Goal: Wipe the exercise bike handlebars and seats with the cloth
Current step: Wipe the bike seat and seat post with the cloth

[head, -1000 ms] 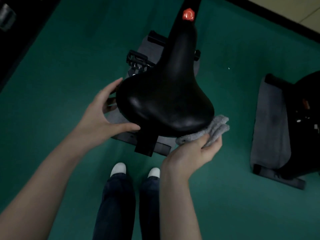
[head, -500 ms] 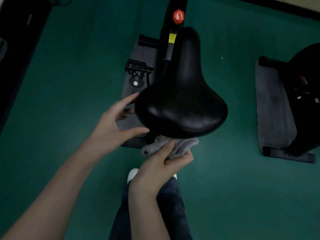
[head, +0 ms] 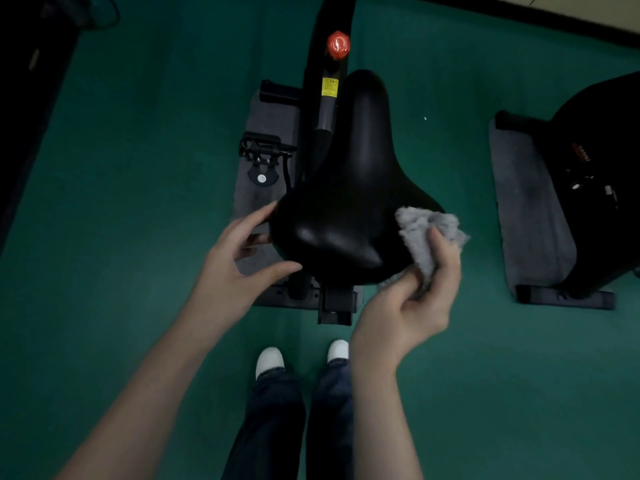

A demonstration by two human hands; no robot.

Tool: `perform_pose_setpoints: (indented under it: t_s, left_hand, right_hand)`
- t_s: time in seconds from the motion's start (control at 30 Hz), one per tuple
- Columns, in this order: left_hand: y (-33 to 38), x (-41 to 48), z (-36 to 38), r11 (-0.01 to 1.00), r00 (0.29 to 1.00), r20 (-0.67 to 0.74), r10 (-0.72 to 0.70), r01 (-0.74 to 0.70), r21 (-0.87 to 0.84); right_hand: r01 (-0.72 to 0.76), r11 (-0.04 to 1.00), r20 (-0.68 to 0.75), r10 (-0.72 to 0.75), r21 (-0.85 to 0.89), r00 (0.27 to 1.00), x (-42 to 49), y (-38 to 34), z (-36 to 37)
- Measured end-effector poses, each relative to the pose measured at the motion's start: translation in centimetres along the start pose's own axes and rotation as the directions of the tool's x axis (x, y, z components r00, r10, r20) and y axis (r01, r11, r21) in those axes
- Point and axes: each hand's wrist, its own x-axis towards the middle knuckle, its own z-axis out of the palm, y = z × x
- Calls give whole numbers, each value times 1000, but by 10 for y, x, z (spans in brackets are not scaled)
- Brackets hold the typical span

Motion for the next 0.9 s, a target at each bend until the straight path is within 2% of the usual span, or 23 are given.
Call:
perform_pose_setpoints:
  t_s: [0.03,0.1,0.23,0.33,0.43,0.57,0.73,0.9]
  left_hand:
    - [0,0,0,1000,1000,-1,3,-3,-2]
    - [-1,0,1,1000,1000,1,3,-3,-7]
    - [3,0,0,1000,1000,4,-6,5,11]
    - [9,-1,-2,998,1000,-6,-3,4,57]
    - [13,-1,-8,992,1000,0,-15,15,129]
    - [21,-8,-20,966,998,33,49,-56,252]
    - [41,-18,-26,945,998,44,48,-59,323]
    - [66,-24,-28,905,992,117,54,-98,414]
  right_hand:
    - [107,993,49,-104,-58,993,-7,0,0]
    - [234,969,169,-218,-79,961,-22,-5,3]
    - [260,963,295,-227,-76,928,-43,-20,13]
    - [263,965,389,-249,19,887,-51,-34,19]
    - [138,985,468,-171,105,867,-47,-48,18]
    - [-62,983,509,-34,171,860,-20,-60,5]
    - [-131,988,549,69,76,833,14,-66,-21]
    - [-212,977,538,185,-11,823,41,-72,-56]
